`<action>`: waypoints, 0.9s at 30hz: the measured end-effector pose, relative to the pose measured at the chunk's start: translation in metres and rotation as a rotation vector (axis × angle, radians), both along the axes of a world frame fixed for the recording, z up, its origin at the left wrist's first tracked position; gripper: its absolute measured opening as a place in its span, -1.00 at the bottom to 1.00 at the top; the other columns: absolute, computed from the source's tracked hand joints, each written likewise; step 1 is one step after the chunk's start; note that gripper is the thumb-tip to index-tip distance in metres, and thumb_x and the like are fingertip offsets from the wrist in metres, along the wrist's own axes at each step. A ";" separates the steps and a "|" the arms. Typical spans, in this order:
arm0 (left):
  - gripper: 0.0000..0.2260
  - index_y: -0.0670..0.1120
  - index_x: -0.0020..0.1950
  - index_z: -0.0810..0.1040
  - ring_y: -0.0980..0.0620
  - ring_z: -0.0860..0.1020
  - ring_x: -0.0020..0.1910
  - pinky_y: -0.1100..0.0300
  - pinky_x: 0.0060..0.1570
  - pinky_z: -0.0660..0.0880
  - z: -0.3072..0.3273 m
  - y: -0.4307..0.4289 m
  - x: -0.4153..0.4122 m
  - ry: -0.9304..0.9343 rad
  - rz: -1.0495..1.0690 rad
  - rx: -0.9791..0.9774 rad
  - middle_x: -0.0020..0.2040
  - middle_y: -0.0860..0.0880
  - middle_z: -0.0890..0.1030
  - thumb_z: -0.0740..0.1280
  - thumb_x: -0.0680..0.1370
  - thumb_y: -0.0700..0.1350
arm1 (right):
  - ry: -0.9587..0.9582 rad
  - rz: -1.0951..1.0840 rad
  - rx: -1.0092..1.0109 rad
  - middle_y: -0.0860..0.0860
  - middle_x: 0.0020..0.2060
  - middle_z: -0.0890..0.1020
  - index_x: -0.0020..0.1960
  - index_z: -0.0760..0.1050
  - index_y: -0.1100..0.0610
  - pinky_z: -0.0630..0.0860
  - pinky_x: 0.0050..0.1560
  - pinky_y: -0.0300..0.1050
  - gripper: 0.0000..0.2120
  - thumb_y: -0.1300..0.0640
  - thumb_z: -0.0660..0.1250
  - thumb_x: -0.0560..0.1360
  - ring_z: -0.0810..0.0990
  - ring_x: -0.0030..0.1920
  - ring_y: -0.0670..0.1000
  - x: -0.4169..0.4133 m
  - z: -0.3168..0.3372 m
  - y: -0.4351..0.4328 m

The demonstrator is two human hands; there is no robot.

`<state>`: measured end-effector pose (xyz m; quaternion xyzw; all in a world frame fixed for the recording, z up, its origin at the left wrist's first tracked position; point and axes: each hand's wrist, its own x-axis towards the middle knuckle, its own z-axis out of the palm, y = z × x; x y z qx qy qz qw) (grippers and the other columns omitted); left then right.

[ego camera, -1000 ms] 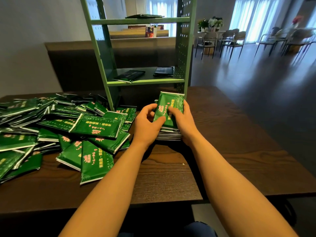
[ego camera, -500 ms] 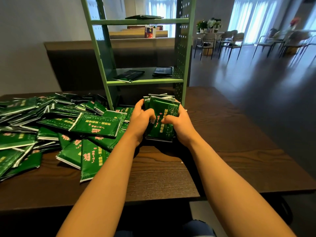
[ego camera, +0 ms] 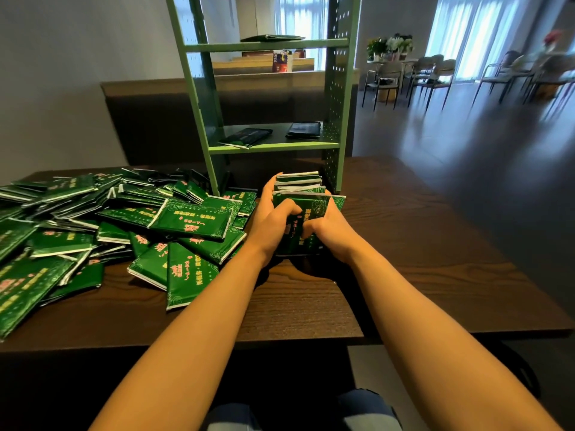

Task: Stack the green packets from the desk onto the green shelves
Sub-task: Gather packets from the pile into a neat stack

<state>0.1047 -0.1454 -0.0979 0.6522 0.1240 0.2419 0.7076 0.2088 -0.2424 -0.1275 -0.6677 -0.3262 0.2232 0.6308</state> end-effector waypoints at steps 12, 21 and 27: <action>-0.49 -0.05 0.26 0.31 -0.09 0.55 -0.03 -0.15 0.03 0.53 0.005 0.001 0.019 0.094 0.061 -0.072 0.00 -0.13 0.53 0.27 0.31 -0.02 | -0.057 0.006 0.002 0.09 0.25 0.59 0.47 0.29 0.14 0.60 0.09 -0.12 -0.33 0.19 0.42 0.40 0.63 0.19 -0.02 0.013 0.004 -0.002; -0.69 -0.04 0.39 0.46 -0.16 0.48 0.22 0.09 0.09 0.39 -0.028 0.010 0.065 0.361 0.291 0.438 0.24 -0.11 0.55 0.14 0.67 -0.06 | 0.501 -0.290 0.360 0.22 0.03 0.66 0.29 0.51 0.27 0.64 0.06 0.16 -0.28 0.05 0.43 0.15 0.69 -0.03 0.20 0.043 -0.005 -0.025; -0.58 0.19 0.51 0.30 -0.15 0.26 0.42 -0.07 0.30 0.23 -0.044 -0.003 0.074 0.668 0.297 1.005 0.43 -0.04 0.41 0.21 0.64 0.12 | 0.614 -0.345 0.429 0.22 0.09 0.68 0.42 0.48 0.27 0.65 0.02 0.10 -0.27 -0.04 0.38 0.32 0.69 0.02 0.21 0.049 -0.009 -0.034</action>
